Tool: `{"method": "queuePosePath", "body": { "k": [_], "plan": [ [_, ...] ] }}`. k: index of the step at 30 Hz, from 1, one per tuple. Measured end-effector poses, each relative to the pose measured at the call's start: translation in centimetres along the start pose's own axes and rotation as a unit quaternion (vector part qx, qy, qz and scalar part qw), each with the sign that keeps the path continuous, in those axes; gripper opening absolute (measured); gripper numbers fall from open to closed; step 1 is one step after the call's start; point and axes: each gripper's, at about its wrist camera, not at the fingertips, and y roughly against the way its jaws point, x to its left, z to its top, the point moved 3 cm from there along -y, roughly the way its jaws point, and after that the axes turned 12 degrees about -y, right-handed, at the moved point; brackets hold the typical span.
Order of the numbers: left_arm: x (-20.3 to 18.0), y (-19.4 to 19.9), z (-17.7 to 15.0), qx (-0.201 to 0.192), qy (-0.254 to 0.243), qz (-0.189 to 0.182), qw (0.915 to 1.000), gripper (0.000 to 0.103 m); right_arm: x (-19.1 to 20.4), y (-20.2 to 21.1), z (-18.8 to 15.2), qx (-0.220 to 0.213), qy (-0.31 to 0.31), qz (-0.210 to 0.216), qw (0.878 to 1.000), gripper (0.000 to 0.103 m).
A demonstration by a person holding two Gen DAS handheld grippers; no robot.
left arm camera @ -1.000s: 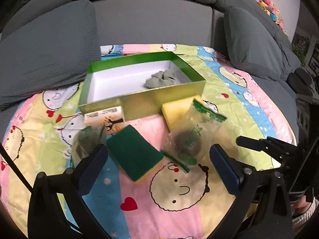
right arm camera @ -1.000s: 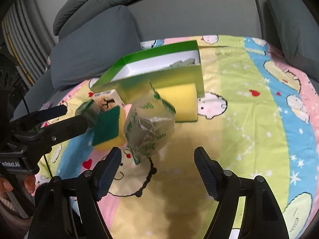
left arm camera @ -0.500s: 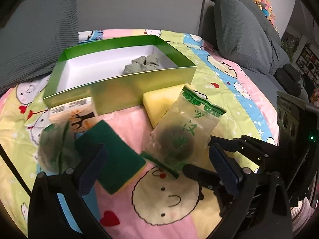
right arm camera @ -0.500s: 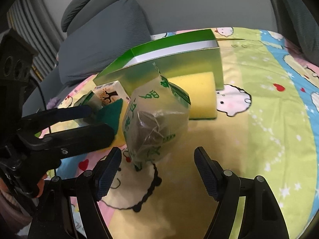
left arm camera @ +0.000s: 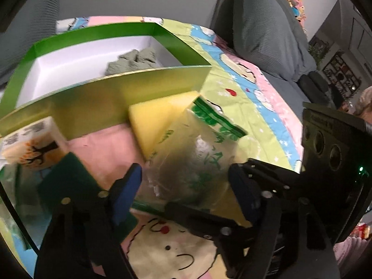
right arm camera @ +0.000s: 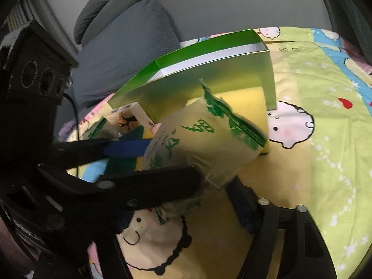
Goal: Organize objects
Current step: 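Grasp the larger clear green-printed bag with the right gripper and lift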
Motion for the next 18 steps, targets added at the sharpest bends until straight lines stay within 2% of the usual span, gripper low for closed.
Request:
{"method": "queuePosePath", "body": {
  "k": [1,4,9,18],
  "plan": [
    [0.0,-0.1,0.0,0.001,-0.001,0.0,1.0,0.074,0.1,0.0,0.0,0.001,0.0,0.003,1.0,0.059],
    [0.0,0.0,-0.1,0.0,-0.001,-0.006,1.0,0.071,0.2,0.0,-0.1,-0.001,0.005,0.001,1.0,0.055],
    [0.0,0.3,-0.3,0.003,0.0,0.006,1.0,0.065,0.3,0.2,-0.2,-0.008,0.005,-0.002,1.0,0.055],
    [-1.3,2.4,-0.5,-0.01,-0.006,0.022,0.9997,0.064,1.6,1.8,-0.6,-0.025,0.015,0.008,1.0,0.055]
  ]
}}
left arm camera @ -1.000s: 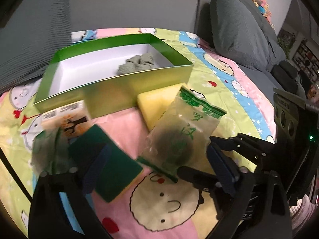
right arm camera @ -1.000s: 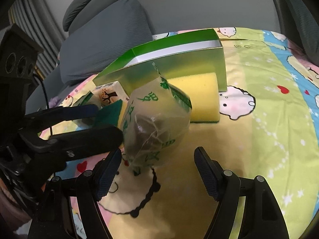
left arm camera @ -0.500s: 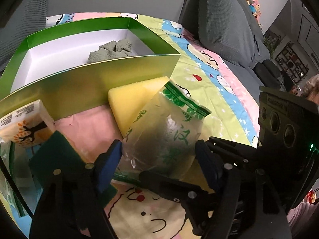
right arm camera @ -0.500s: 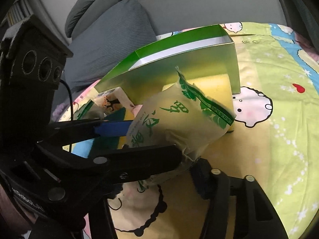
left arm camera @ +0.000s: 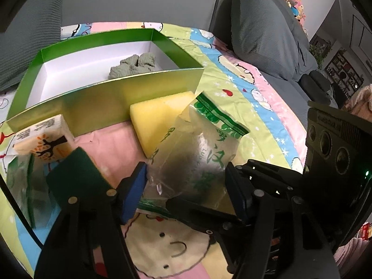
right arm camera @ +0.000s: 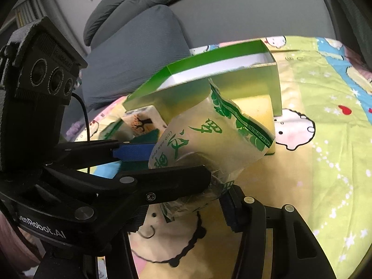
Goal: Organize objects
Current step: 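Grasp the larger clear green-printed bag with the right gripper and lift, then carry the bag over the green box and lower it inside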
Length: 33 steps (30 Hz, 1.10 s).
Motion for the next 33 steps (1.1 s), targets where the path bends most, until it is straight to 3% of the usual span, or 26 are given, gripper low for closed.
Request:
{"method": "queuePosePath", "body": {
  "k": [18,33],
  "plan": [
    [-3.5,7.7,0.7,-0.073,-0.025,0.027,0.9967,0.064,5.9,5.7,0.1,-0.061,0.052,0.007,0.997,0.055],
    [-4.0,9.4,2.9,-0.107,-0.047,0.032,0.9926,0.064,7.8,7.1,1.9,-0.093,0.077,0.013,0.993,0.055]
  ]
}}
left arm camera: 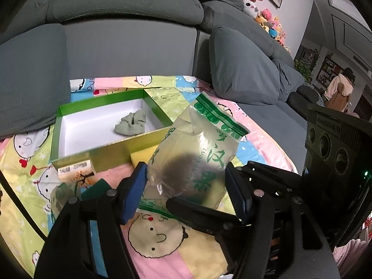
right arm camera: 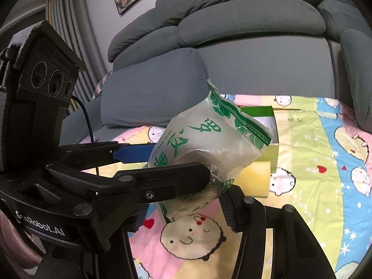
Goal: Organize objects
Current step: 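Carry the bag over the green box and lower it inside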
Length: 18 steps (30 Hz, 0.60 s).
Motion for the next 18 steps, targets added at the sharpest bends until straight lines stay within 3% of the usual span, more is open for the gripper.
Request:
{"method": "queuePosePath", "body": {
  "k": [18],
  "plan": [
    [4.0,-1.8,4.3,-0.032,-0.012,0.001,0.9994,0.065,-0.3,-2.7,5.0,-0.028,0.022,-0.012,0.999,0.055]
  ]
}}
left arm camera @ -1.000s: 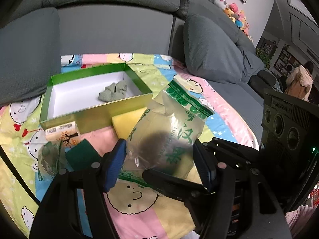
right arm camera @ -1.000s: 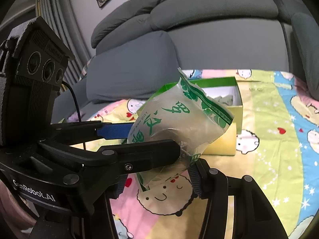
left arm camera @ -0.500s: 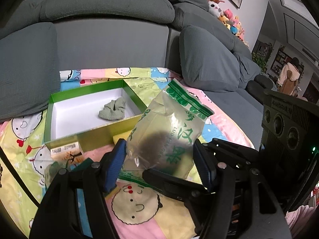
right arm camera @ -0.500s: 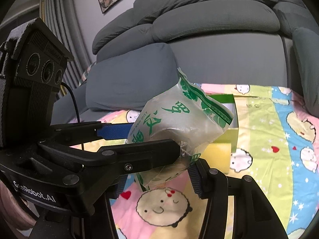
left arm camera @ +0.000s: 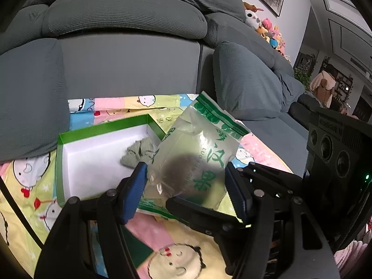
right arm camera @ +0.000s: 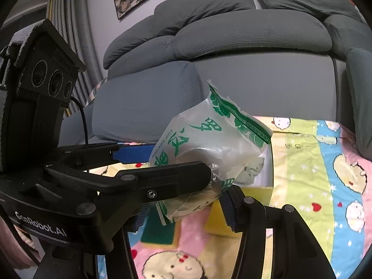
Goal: Organize objects
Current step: 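Carry the bag over the green box and lower it inside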
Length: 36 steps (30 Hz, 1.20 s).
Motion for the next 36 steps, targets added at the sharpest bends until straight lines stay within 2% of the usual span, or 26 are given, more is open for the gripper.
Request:
{"method": "queuePosePath", "body": {
  "k": [9,16,25,36],
  "plan": [
    [3.8,-2.8,1.3,0.003,0.018,0.007,0.9998,0.064,-1.6,-4.0,2.4,0.008,-0.009,0.003,1.0,0.055],
    [7.4,-4.7,1.4,0.007,0.052,0.005,0.9986,0.064,-2.4,-7.7,3.5,0.021,-0.005,0.008,1.0,0.055],
    [10.7,-7.5,-0.1,0.037,0.082,0.013,0.9958,0.064,-3.7,-12.1,2.5,0.06,-0.025,0.014,0.998,0.055],
    [12.6,-10.1,-1.4,0.069,0.106,0.011,0.992,0.065,-5.5,-15.7,1.5,0.103,-0.049,0.002,0.993,0.055]
  ]
}}
